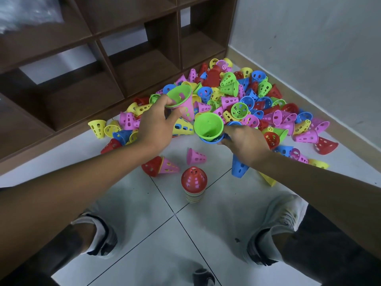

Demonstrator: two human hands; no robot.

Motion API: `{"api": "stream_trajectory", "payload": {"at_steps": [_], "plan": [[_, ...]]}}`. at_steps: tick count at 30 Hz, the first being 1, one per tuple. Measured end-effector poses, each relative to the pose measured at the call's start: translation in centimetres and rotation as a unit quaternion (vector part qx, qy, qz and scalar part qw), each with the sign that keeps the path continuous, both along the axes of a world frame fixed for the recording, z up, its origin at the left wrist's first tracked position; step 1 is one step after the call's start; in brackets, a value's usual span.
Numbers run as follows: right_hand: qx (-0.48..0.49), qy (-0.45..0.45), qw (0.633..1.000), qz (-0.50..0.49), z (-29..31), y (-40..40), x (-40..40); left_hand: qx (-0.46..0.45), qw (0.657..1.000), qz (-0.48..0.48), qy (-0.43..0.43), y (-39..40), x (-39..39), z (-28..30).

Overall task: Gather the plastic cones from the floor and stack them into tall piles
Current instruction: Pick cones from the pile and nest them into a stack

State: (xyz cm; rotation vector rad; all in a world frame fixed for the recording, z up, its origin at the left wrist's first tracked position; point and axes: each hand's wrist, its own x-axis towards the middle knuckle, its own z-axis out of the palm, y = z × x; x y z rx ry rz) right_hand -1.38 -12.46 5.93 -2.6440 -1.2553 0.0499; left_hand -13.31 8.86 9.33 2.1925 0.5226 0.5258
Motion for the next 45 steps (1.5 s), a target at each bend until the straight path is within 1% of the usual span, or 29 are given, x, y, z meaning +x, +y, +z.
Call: {"api": "stream_trajectory", "payload": {"at_steps": [4,6,10,14,16,18,19,21,24,26,29,34,38,40,45], "plan": [[-0.005,-0.006,1.000,-0.007,0.0,-0.4,0.3,-0.002,0.999,-0.027,0.030,0.0,-0.1,1.6],[-0.009,-0.009,1.000,-0.007,0.0,-0.6,0.3,-0.029,0.998,-0.035,0.043,-0.2,-0.2,2.3],[0.000,0.010,1.000,-0.013,0.2,-1.1,0.5,-0.054,0.997,-0.019,0.060,-0.3,-0.6,3.0],[0.008,0.021,1.000,-0.020,0.2,-1.3,0.7,-0.087,0.992,-0.012,0.088,-1.0,-1.3,2.7],[0.004,0.020,1.000,-0.022,0.1,-1.5,0.8,-0.099,0.989,-0.031,0.105,-1.0,-2.0,2.0],[0.003,0.013,1.000,-0.025,0.1,-1.6,0.9,-0.108,0.981,-0.065,0.146,-0.8,-2.8,1.3],[0.003,0.010,1.000,-0.027,0.1,-1.6,1.0,-0.118,0.972,-0.092,0.180,-0.8,-3.0,1.1],[0.006,0.006,1.000,-0.027,0.1,-1.8,1.1,-0.149,0.944,-0.131,0.265,-0.9,-3.4,0.8],[0.005,0.013,1.000,-0.028,0.0,-2.0,1.1,-0.180,0.911,-0.157,0.336,-0.7,-3.7,-0.2],[-0.002,0.015,0.999,-0.028,0.0,-2.2,1.0,-0.205,0.888,-0.160,0.380,-0.2,-3.8,-1.3],[-0.008,0.018,0.999,-0.029,-0.1,-2.3,0.9,-0.268,0.839,-0.148,0.449,-0.2,-4.0,-1.8],[-0.017,0.026,0.999,-0.027,-0.1,-2.3,0.8,-0.334,0.805,-0.100,0.481,-1.2,-2.9,-2.1],[-0.020,0.024,0.999,-0.021,0.1,-2.4,0.6,-0.401,0.752,-0.100,0.513,-1.4,-3.0,-3.1],[-0.019,0.026,0.999,-0.017,0.2,-2.3,0.5,-0.423,0.745,-0.084,0.509,-1.4,-3.2,-3.9],[-0.023,0.040,0.999,-0.012,0.0,-2.2,0.4,-0.411,0.755,-0.048,0.509,-1.3,-3.7,-3.9]]}}
